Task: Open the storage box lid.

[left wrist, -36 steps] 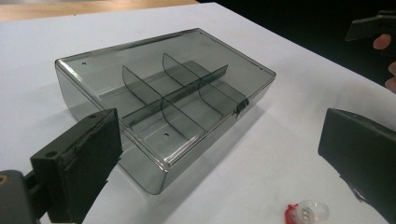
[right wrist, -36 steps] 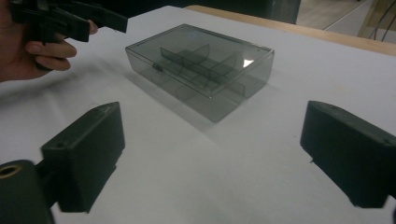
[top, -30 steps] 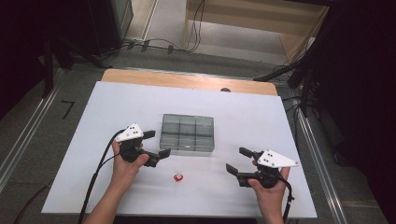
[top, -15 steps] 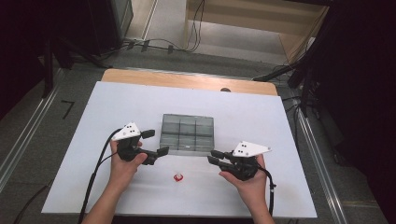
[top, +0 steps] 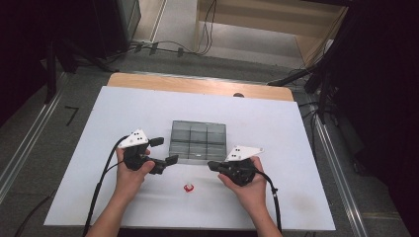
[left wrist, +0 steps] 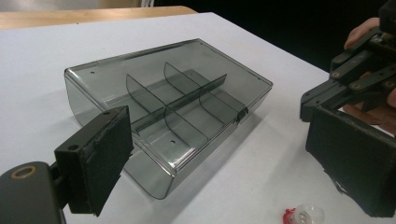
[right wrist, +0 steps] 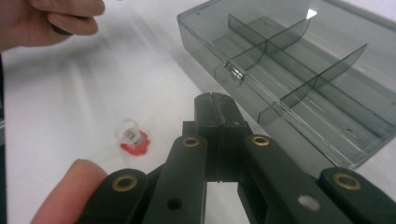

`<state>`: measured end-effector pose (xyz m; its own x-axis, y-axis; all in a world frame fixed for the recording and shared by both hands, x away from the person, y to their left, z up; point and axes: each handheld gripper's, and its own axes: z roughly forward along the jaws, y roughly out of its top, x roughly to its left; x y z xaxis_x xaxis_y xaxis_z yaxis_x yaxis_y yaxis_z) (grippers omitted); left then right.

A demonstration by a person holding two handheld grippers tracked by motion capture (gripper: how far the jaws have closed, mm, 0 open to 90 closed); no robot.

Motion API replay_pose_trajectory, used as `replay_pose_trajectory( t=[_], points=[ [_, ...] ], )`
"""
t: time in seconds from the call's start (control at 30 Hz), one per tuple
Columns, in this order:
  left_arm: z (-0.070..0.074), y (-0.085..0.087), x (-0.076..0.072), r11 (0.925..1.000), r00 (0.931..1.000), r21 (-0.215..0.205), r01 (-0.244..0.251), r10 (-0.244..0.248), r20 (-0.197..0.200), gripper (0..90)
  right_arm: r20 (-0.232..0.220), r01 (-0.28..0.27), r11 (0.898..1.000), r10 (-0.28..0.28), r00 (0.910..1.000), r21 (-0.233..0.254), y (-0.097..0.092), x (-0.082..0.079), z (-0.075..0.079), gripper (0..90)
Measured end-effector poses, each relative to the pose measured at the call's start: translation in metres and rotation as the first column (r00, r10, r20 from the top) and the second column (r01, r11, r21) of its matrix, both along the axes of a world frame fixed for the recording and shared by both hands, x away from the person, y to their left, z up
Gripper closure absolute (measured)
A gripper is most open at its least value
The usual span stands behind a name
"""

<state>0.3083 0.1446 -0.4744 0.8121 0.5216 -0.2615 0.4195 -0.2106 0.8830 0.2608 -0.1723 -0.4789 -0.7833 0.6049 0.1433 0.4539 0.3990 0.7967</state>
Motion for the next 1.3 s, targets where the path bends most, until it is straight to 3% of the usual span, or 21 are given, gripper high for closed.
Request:
replay_pose_trajectory(
  t=[0.57,1.03,1.3],
  points=[
    [-0.001,0.002,0.002,0.9999,0.9998,-0.015,0.008,-0.008,-0.015,6.5,-0.055,0.054,0.998,-0.056,0.9969,-0.04,0.023,0.024,-0.024,87.7],
    [-0.004,-0.001,0.003,0.9999,0.9998,0.006,0.01,-0.01,-0.019,9.2,-0.054,0.056,0.997,-0.059,0.9968,-0.055,0.032,0.029,-0.027,87.7],
    [-0.006,-0.001,0.004,0.9999,0.9995,0.01,0.008,-0.008,-0.032,12.7,-0.045,0.049,0.999,-0.05,0.9977,-0.022,0.033,0.029,-0.023,87.7]
  ],
)
